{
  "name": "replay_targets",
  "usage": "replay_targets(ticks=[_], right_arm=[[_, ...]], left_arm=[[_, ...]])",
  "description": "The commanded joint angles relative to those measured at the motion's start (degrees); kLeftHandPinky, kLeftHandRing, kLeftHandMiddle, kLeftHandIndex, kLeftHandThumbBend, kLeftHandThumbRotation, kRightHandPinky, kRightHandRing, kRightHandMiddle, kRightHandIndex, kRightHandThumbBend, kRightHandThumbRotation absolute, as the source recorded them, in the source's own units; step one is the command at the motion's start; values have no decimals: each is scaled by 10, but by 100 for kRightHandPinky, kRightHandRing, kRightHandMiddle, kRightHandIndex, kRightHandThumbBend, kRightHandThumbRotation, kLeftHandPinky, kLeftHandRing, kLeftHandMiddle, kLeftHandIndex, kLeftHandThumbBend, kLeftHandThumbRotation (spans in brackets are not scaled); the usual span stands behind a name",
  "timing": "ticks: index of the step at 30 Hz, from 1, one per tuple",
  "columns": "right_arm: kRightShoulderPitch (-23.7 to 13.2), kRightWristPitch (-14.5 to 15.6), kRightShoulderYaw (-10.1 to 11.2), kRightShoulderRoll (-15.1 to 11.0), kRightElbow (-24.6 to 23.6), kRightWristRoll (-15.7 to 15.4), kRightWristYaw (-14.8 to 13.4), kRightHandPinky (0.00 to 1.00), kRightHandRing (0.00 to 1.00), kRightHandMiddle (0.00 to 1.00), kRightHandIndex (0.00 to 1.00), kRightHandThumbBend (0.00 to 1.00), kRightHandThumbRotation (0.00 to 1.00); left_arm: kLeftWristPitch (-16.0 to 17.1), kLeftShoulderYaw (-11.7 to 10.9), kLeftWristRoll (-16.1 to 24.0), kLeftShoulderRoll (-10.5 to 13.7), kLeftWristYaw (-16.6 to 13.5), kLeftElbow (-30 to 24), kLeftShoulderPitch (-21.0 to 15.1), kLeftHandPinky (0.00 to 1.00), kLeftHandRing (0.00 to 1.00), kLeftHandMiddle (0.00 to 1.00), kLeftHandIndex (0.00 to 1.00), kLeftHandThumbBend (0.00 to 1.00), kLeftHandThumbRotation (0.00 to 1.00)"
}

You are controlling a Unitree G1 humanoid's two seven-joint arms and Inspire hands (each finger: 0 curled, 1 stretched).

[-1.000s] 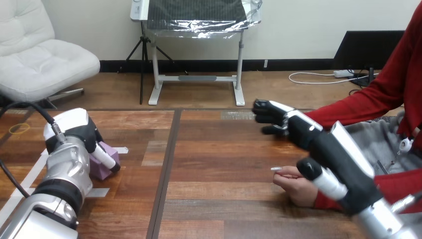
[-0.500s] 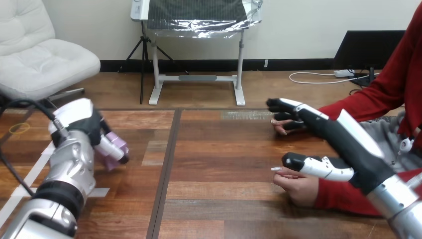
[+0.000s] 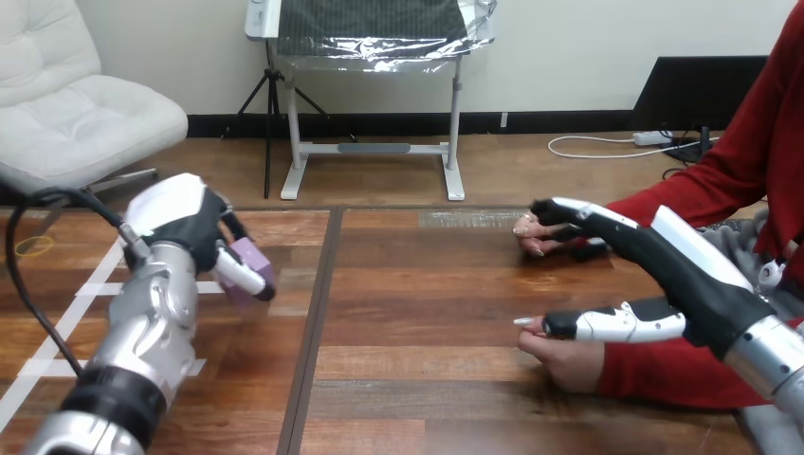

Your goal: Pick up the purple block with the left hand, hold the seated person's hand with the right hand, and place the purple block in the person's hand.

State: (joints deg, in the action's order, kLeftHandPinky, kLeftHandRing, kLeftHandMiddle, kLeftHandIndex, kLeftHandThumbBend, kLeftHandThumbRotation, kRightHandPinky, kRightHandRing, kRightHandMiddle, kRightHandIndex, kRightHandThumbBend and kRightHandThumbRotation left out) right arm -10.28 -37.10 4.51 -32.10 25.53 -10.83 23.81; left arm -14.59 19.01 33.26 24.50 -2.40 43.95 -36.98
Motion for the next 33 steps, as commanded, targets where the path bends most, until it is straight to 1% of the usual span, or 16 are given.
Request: replay_targets(ticks=[1,3,5,10,15,21,24,30,33], right_arm=[[-105,-3,-5,-42,47,-25,-20,72,84,88,89,100,51],[-111,-3,-6,-46,54,-32,-19,71,85,89,89,100,49],[-118,3,-9,-52,59,-47,-23,71,85,89,90,100,47],[-129,13,-14,-64,69,-71,-24,70,86,90,91,100,45],[-141,15,-19,-69,84,-84,-23,70,86,90,91,100,43],[-153,32,-31,-82,91,-114,-20,71,86,89,90,100,41],[-162,28,-37,-85,106,-118,-18,70,85,89,89,100,39],[-176,53,-49,-94,115,-136,0,69,85,88,89,100,39],[-184,51,-56,-97,128,-143,2,69,85,88,89,100,38]], left_arm=[[-18,-33,4,41,16,-159,18,34,42,47,43,84,0],[-21,-36,5,42,19,-175,24,34,41,46,43,84,0],[-24,-41,3,42,23,-195,32,33,41,46,43,84,0],[-32,-54,4,43,34,-239,49,33,40,46,43,84,0],[-42,-67,3,40,44,-274,63,32,39,45,43,83,0],[-52,-78,5,41,56,-321,80,32,39,45,43,83,0],[-51,-85,4,41,59,-340,88,32,38,44,43,82,0],[-55,-97,2,40,70,-372,100,30,36,43,43,82,0],[-63,-104,1,37,79,-390,104,29,35,42,43,81,0]])
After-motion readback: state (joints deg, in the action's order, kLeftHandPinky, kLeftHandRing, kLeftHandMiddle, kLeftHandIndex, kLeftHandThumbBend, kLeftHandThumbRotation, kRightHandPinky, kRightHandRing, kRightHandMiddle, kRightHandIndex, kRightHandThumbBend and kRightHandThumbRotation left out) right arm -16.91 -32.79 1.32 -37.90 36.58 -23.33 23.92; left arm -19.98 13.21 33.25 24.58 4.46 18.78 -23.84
